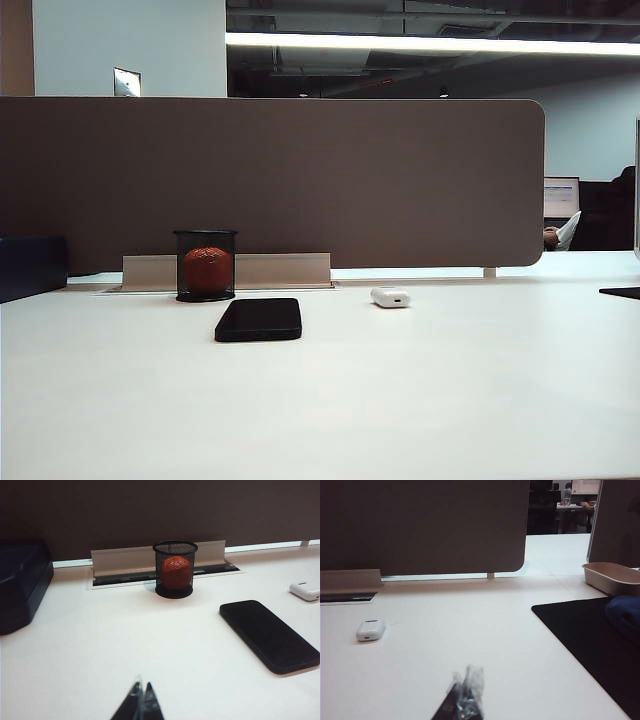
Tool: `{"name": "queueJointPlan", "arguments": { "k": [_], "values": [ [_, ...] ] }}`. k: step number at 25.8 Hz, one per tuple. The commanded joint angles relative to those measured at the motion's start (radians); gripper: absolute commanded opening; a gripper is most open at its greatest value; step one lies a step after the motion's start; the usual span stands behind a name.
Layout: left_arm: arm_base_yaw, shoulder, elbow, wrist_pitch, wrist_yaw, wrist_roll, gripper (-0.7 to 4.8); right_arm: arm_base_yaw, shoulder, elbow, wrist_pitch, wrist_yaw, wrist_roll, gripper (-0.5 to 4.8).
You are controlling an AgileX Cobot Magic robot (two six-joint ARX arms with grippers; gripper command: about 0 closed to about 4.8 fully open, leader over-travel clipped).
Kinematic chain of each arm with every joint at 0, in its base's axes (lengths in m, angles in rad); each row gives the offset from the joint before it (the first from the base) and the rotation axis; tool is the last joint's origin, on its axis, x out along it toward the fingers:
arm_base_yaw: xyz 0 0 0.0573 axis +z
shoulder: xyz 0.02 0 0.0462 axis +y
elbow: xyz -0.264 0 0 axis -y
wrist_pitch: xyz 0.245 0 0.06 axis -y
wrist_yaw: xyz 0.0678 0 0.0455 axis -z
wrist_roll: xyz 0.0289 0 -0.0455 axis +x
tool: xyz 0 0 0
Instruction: Find the wireless headphone case on the desktop and place it on the left side of the phone.
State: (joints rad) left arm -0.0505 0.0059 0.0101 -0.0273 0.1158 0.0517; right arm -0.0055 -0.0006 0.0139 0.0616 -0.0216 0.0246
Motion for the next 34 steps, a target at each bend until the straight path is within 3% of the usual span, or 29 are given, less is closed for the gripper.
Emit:
{"name": "queueJointPlan", "arguments": {
  "k": [1,21,34],
  "values": [
    [0.002,0.001,0.002,0.008,0.000,0.000,-0.05,0.000,-0.001,0.002,0.010,0.001,-0.003,-0.01],
    [0.002,0.001,0.002,0.006,0.004,0.000,-0.05,0.001,-0.001,0.047,0.058,0.000,-0.002,-0.01],
    [0.002,0.000,0.002,0.006,0.004,0.000,-0.05,0.000,0.003,0.407,-0.333,0.001,0.002,-0.01]
  ]
}}
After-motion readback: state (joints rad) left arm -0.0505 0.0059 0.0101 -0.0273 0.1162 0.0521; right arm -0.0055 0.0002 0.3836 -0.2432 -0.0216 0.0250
